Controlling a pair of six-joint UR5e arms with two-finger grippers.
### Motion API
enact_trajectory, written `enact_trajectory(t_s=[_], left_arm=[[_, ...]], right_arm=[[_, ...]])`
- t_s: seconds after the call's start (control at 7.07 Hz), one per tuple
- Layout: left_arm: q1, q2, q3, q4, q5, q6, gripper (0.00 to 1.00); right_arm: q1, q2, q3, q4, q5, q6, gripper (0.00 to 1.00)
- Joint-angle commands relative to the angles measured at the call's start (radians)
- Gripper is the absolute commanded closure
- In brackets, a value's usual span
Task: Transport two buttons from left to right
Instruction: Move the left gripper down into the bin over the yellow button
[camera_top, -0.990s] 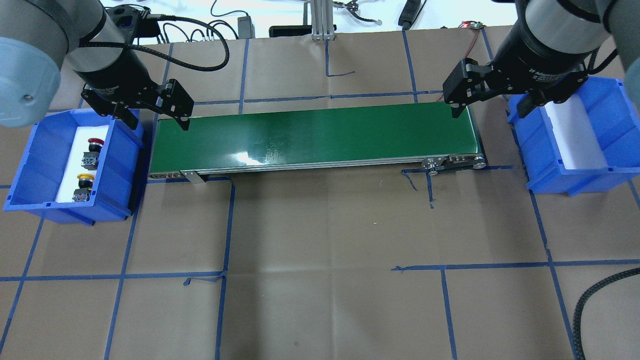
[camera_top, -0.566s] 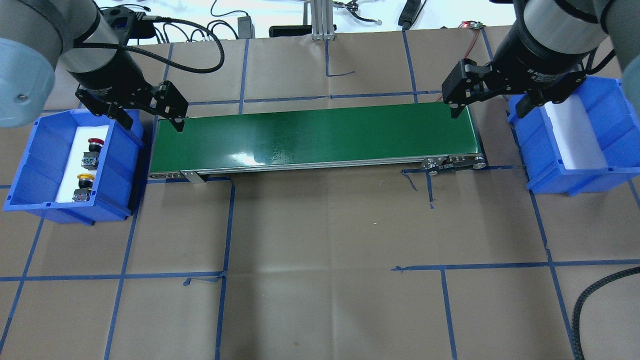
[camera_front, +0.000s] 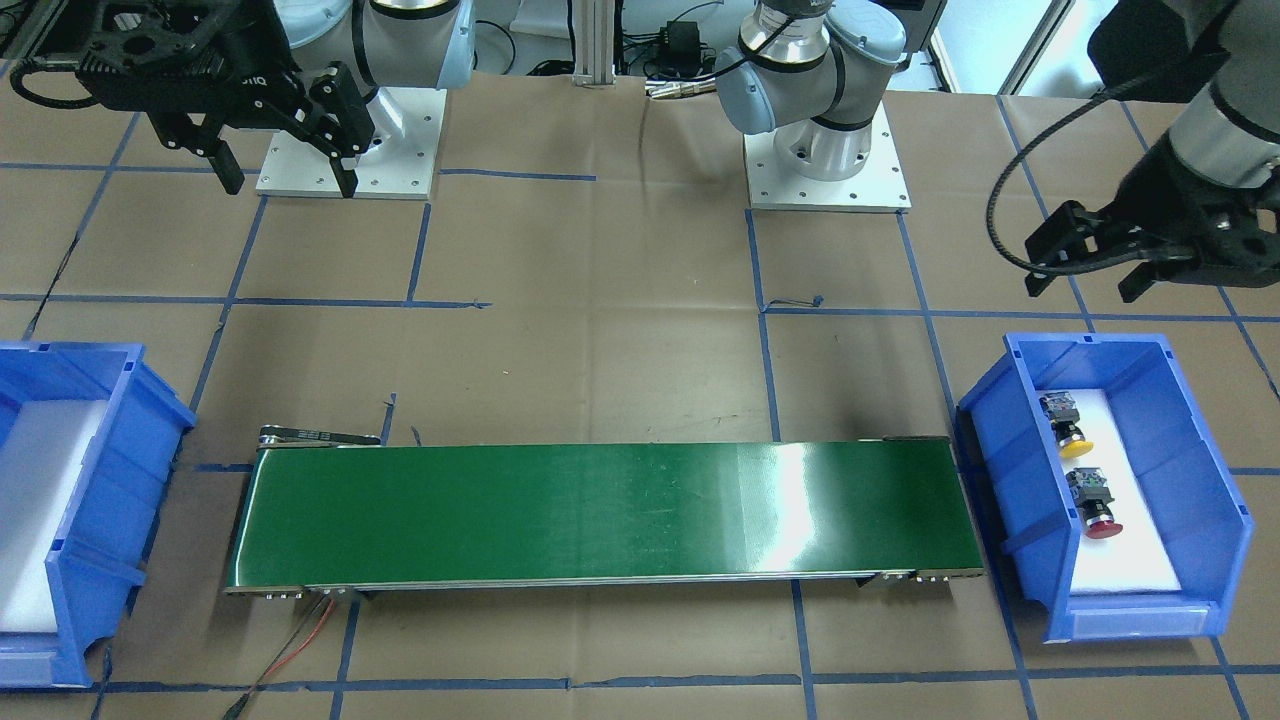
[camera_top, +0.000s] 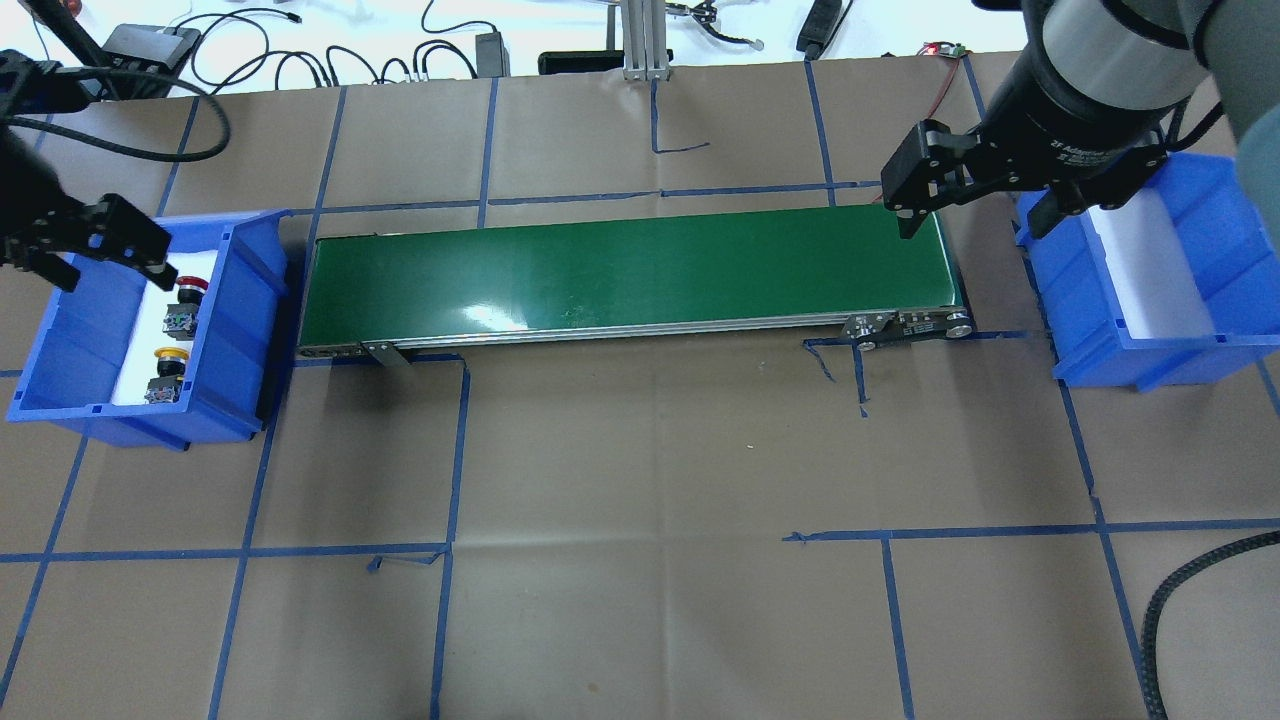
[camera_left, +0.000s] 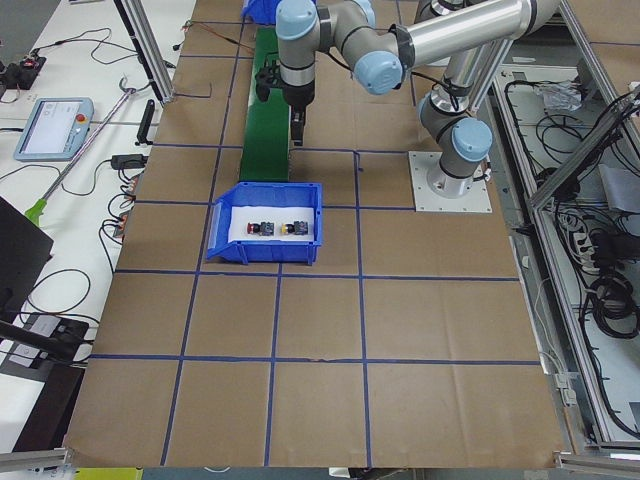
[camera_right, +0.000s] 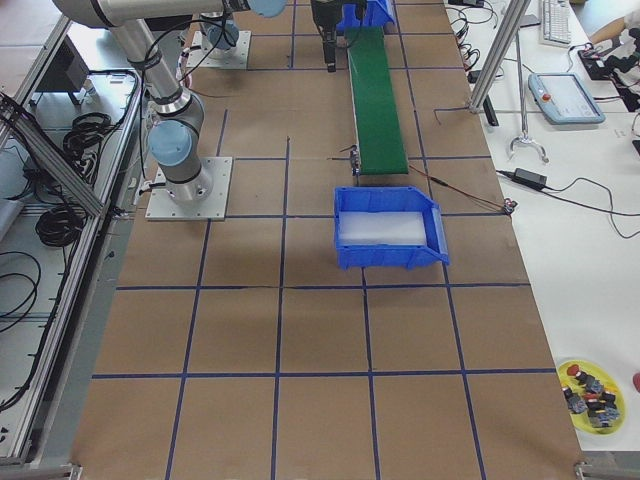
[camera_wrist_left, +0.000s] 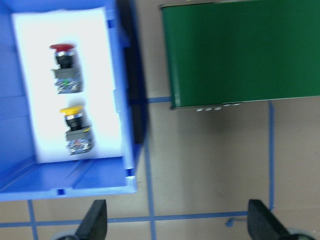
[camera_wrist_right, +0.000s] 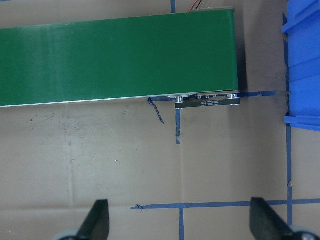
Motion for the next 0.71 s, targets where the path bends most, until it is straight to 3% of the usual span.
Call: enact_trajectory(t_s=[0.0,0.57], left_arm=[[0.180,-0.028,-0.019,0.013,-0.004,0.153,0.01],[0.175,-0.166,-0.063,0.224,-0.026,0.140,0.01]], right_arm=[[0.000,0.022,-0.007,-0.001,0.024,0.005,0.00],[0.000,0.024,-0.007,-0.003,0.024,0.004,0.00]])
